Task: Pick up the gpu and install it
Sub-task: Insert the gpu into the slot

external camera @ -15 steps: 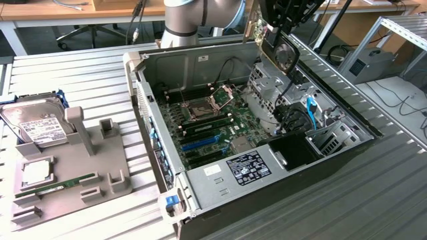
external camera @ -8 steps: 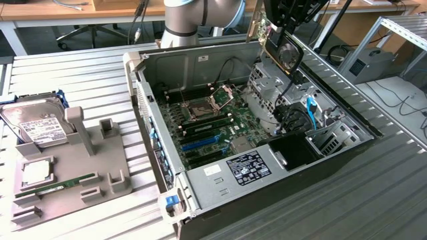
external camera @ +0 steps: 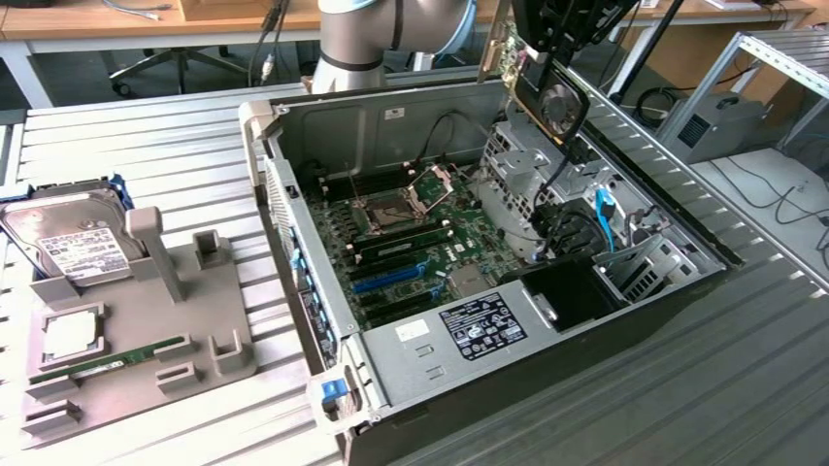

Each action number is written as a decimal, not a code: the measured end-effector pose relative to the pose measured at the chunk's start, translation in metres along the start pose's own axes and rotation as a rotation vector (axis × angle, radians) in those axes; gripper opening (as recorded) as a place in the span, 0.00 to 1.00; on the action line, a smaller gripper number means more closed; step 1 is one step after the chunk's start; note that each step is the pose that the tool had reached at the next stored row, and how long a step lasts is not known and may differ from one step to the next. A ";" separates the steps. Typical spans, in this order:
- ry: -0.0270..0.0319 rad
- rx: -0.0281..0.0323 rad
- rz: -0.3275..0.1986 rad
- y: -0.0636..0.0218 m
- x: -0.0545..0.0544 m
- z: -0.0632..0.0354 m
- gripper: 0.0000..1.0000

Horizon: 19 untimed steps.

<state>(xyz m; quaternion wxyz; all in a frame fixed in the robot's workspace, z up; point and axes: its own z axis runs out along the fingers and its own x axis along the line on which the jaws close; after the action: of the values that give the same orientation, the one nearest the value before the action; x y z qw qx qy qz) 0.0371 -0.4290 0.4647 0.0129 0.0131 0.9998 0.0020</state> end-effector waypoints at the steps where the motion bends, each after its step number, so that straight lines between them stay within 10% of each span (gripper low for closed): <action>1: 0.0000 0.0001 -0.004 0.0000 0.000 0.0000 0.27; 19: 0.0018 -0.0105 -0.414 0.0000 0.000 0.0007 0.27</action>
<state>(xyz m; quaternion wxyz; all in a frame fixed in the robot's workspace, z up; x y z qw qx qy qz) 0.0371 -0.4290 0.4640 0.0122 -0.1928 0.9811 0.0046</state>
